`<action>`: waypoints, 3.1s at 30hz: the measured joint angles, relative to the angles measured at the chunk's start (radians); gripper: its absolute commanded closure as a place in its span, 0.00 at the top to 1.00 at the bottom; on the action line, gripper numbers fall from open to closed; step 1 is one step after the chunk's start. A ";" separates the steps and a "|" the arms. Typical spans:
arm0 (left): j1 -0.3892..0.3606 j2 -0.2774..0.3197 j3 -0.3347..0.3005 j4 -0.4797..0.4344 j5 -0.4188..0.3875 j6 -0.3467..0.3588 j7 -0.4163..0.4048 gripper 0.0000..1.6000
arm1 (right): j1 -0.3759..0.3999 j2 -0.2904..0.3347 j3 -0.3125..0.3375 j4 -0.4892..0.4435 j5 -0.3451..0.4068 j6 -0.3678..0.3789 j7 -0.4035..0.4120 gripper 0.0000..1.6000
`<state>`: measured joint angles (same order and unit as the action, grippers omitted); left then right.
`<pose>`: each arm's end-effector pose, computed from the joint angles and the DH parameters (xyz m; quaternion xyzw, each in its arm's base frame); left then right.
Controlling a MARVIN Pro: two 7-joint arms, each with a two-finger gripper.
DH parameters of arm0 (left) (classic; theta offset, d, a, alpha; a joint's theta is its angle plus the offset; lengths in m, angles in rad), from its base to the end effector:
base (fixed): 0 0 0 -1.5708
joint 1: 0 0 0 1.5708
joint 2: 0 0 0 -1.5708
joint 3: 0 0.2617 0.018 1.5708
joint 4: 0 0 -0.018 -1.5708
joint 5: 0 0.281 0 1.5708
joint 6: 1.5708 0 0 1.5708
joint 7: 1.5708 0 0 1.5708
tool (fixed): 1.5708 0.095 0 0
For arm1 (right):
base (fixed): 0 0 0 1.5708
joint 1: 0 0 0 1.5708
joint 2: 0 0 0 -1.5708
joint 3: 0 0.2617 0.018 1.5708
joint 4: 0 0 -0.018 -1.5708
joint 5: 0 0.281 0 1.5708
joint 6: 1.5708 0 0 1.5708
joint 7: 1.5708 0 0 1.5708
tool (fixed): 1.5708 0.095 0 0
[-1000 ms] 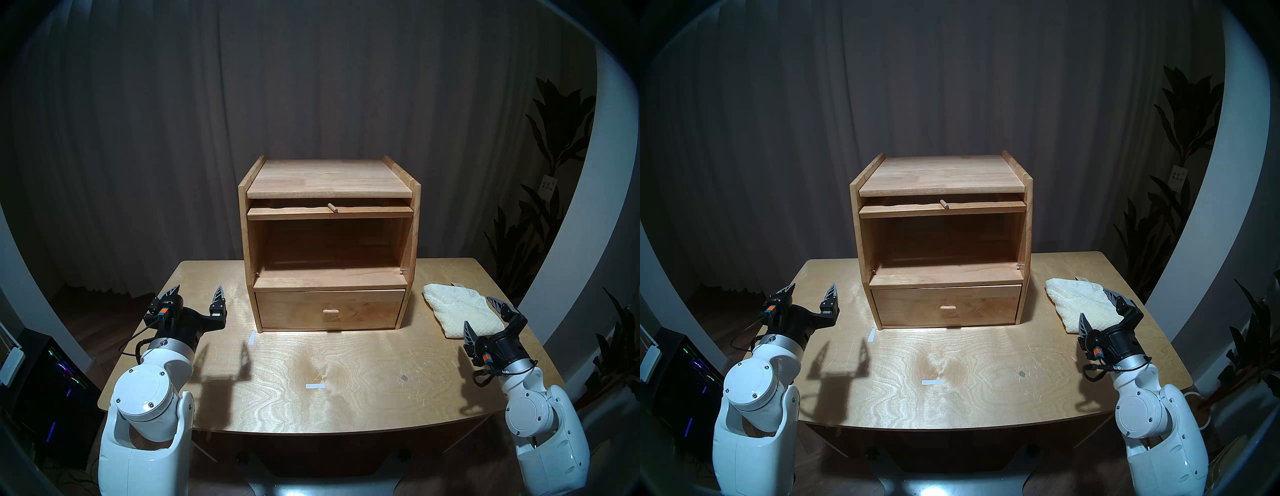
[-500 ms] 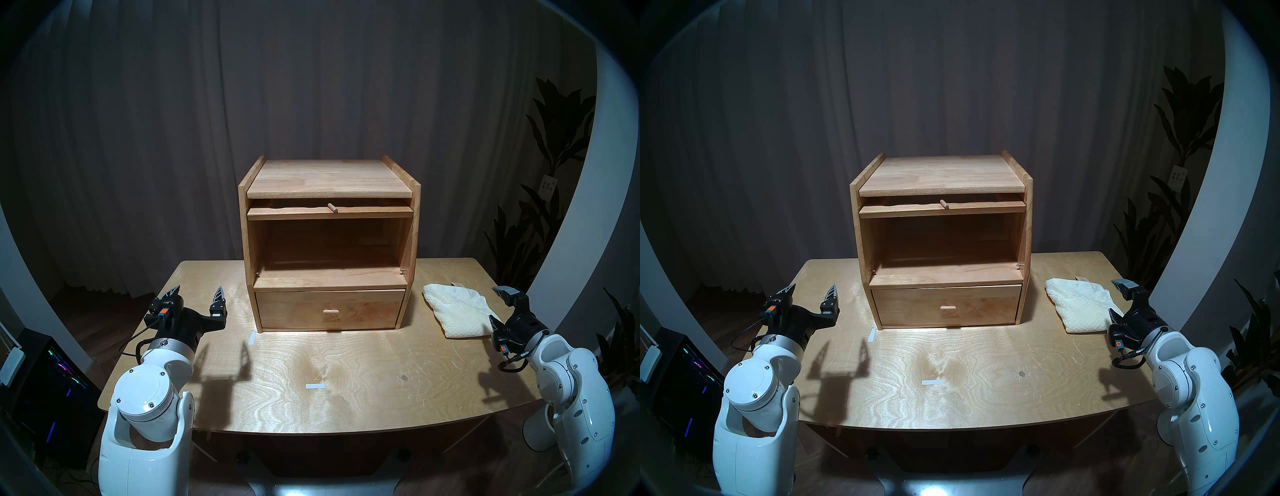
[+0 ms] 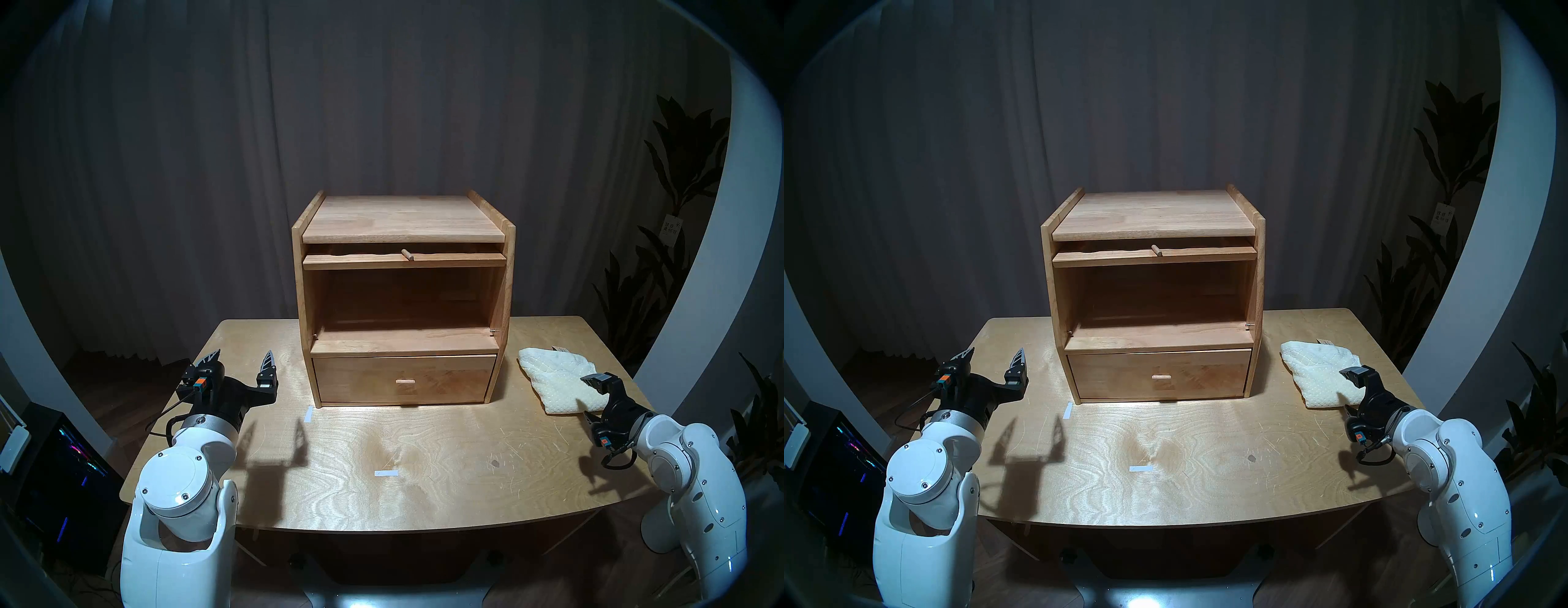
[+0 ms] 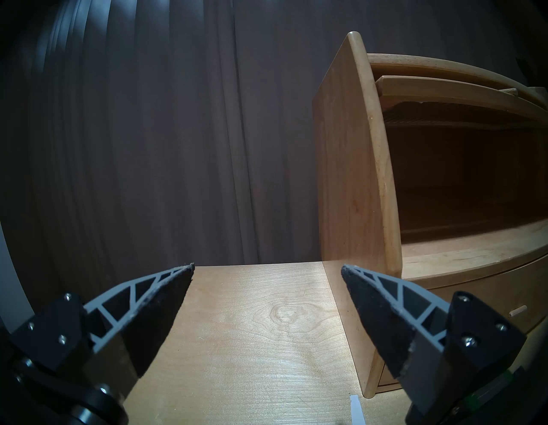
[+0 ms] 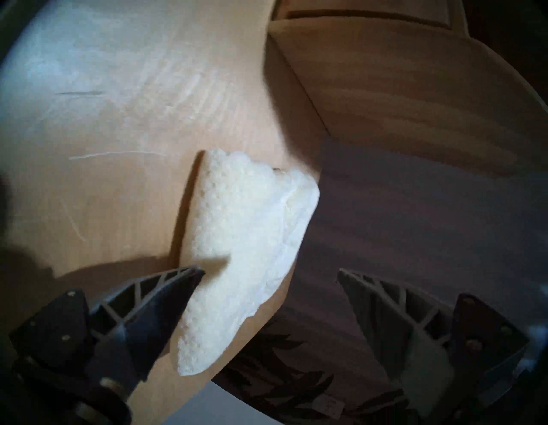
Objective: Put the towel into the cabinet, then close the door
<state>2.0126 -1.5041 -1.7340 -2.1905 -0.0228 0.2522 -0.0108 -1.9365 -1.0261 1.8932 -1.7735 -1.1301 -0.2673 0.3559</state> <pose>0.2766 0.0598 -0.2140 -0.7288 -0.0018 -0.6806 0.0745 0.2991 -0.1922 -0.2715 0.5258 0.6524 0.3602 0.4101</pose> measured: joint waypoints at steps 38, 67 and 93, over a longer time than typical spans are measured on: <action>0.000 0.000 0.000 -0.001 0.000 0.000 0.000 1.00 | 0.199 0.088 -0.144 0.315 -0.056 -0.021 -0.085 1.00; 0.000 0.000 0.000 0.002 0.001 0.000 -0.001 1.00 | 0.308 -0.011 -0.122 0.225 0.096 -0.082 -0.313 0.00; -0.001 0.001 0.000 0.013 0.002 0.000 -0.002 1.00 | 0.272 -0.158 -0.035 -0.084 0.483 -0.255 -0.494 0.00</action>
<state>2.0114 -1.5033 -1.7339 -2.1779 -0.0204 0.2523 -0.0130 -1.6649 -1.1836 1.8580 -1.8574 -0.6471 -0.5222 -0.1383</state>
